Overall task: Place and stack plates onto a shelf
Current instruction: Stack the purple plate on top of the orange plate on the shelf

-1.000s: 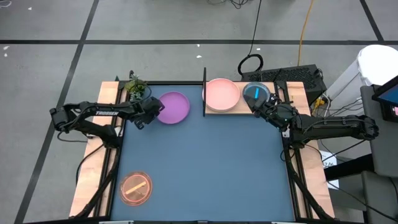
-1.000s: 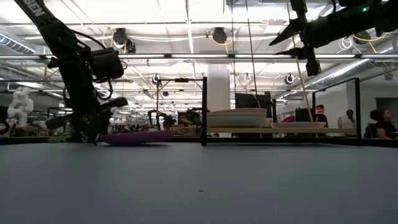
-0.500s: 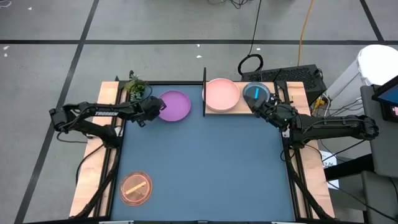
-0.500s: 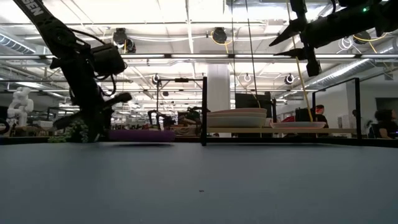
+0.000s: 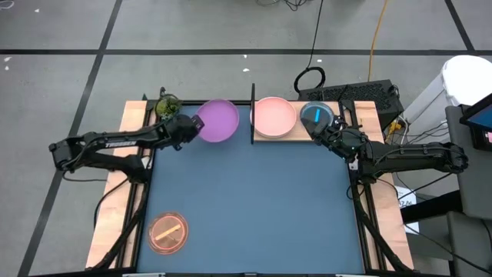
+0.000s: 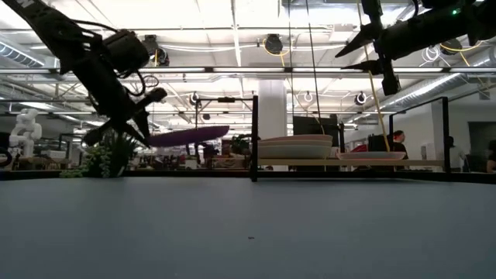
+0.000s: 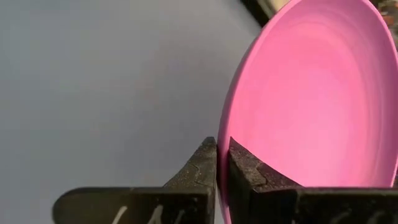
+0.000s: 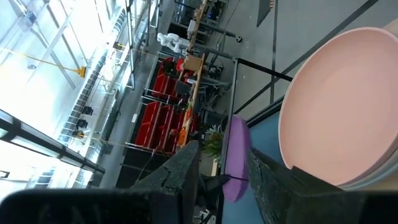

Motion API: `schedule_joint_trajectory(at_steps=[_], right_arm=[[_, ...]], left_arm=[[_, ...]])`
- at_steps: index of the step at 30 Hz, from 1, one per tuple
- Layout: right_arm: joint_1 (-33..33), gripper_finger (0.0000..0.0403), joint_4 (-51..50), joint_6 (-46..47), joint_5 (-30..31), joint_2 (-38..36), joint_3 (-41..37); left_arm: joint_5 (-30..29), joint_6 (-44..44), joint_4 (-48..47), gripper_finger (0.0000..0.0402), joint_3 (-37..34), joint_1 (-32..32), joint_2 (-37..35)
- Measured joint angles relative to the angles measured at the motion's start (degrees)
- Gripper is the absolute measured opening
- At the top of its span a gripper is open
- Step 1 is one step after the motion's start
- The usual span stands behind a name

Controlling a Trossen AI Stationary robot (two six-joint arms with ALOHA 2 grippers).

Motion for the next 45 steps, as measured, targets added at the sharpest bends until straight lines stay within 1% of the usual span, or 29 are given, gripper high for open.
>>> schedule_joint_trajectory(at_steps=[4, 10, 17, 27, 32, 35, 37, 41, 45], right_arm=[[0.0, 0.0116, 0.0, -0.5, 0.0, 0.0, 0.0], [0.0, 0.0116, 0.0, -0.8, 0.0, 0.0, 0.0], [0.0, 0.0116, 0.0, -0.9, -1.3, 0.0, 0.0], [0.0, 0.0116, 0.1, 0.1, -1.5, 0.0, 0.0], [0.4, 0.0116, 1.3, -1.1, -1.5, 0.0, 0.0], [0.7, 0.0116, 1.3, -1.2, -1.7, 0.0, 0.0], [1.1, 0.0116, 1.3, -1.3, -1.7, 0.0, 0.0], [1.8, 0.0116, 1.9, -2.9, -1.8, 0.0, 0.0], [2.3, 0.0116, 5.9, -6.7, -1.8, 0.0, 0.0]], left_arm=[[0.0, 1.4, 0.0, 0.0011, 0.0, 0.0, -2.7], [1.1, 2.3, -0.1, 0.0011, 0.1, 0.0, -4.3], [3.7, 5.0, 8.7, 0.0011, 0.1, -0.1, -7.5], [6.1, 5.2, 13.7, 0.0011, 0.1, -0.1, -12.7], [6.5, 5.4, 16.9, 0.0011, 0.6, -0.9, -14.6], [6.5, 7.1, 16.1, 0.0011, 3.0, -1.8, -14.8], [6.4, 8.2, 14.0, 0.0011, 5.6, -2.5, -14.8], [5.0, 12.9, 6.4, 0.0011, 11.8, -3.6, -14.8], [2.7, 16.5, -0.3, 0.0011, 17.9, -4.6, -14.8]])
